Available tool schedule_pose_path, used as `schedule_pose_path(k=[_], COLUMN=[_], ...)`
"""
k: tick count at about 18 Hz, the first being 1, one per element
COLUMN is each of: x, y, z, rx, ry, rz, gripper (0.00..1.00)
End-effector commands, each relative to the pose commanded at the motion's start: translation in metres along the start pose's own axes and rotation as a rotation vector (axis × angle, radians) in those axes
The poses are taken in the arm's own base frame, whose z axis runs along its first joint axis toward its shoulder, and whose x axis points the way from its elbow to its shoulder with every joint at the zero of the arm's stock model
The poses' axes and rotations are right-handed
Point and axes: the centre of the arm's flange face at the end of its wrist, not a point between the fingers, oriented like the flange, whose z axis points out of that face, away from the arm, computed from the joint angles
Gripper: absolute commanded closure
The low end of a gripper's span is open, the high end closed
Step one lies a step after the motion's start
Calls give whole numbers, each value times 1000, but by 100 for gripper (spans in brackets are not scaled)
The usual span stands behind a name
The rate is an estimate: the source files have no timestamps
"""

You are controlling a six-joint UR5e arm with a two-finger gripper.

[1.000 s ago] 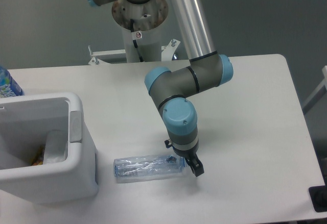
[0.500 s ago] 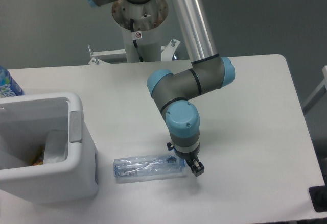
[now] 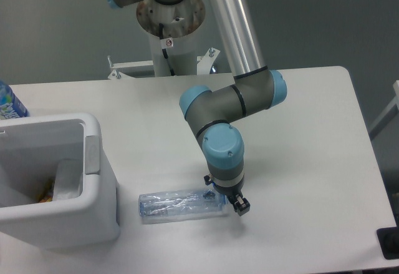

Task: Place the trash in the trash can
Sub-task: 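Lower the gripper around the bottle neck and close on it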

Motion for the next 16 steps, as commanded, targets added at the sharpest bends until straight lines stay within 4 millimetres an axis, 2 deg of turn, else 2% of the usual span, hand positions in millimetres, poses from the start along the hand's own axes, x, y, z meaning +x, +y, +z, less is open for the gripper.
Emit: schedule_pose_path(k=[3,5,7,10,12,16], x=[0,0,0,-1,0,1], y=[0,0,0,0,-1,-1], z=[0,-1,-1,-3,-2,-4], rx=[0,0,0,1,1,-1], ry=[0,-1,-1,-4,-3,-5], rz=[-2,-12,-22,-25,-37,-36], gripper=[23,34,42,45,52,57])
